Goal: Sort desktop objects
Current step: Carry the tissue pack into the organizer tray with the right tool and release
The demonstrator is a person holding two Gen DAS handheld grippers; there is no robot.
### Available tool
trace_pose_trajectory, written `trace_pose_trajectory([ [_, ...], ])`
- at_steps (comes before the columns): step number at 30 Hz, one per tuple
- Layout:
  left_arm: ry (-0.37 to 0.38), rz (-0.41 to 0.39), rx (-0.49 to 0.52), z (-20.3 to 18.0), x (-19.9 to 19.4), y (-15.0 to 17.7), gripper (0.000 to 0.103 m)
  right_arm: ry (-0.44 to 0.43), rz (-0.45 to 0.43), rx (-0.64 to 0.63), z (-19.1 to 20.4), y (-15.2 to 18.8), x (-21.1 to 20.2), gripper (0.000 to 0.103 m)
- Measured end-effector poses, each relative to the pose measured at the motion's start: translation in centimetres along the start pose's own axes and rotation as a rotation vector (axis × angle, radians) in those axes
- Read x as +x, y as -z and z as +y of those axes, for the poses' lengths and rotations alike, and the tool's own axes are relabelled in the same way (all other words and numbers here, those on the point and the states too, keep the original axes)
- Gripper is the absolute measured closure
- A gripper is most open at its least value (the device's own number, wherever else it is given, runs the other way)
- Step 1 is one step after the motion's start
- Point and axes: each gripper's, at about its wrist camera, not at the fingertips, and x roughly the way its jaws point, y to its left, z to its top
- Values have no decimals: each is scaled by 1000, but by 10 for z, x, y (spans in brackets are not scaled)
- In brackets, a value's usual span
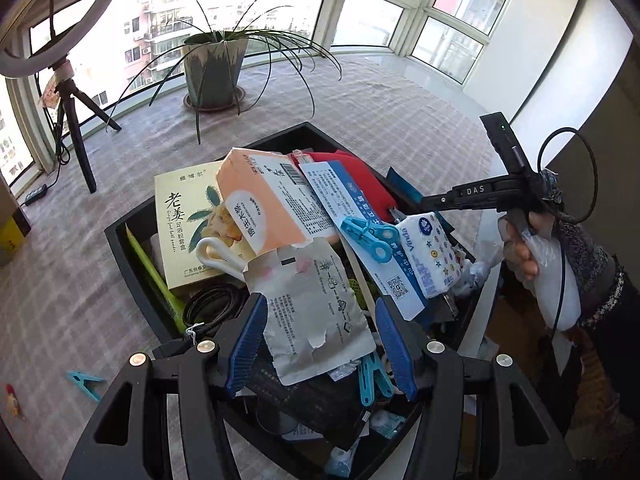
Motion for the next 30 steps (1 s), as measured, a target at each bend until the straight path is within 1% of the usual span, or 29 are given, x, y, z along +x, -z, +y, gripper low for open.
trace_pose_trajectory([
  [3,5,5,5,-3,2,0,43,7,1,-6,0,-1,1,100],
  [7,9,11,20,-5,3,1,43,20,-26,-21,2,0,-3,101],
  [11,7,12,14,-1,1,3,43,20,-78,-39,8,-1,-23,101],
  [15,5,9,-1,8,-4,6,43,-20,-110,-84,29,-1,-48,101],
  [20,7,0,-11,16,-10,8,43,-49,-97,-166,63,6,-60,101],
  [23,7,-4,-11,19,-13,11,43,-29,-78,-196,72,11,-57,101],
  [25,9,-6,-9,21,-17,14,43,5,-60,-215,72,15,-51,101],
  [26,8,-8,-11,22,-17,14,43,12,-48,-215,71,16,-47,101],
  [28,9,-10,-16,24,-19,15,43,-3,-15,-193,64,19,-39,101],
  [30,8,-11,-20,26,-21,17,43,18,0,-185,59,22,-32,101],
])
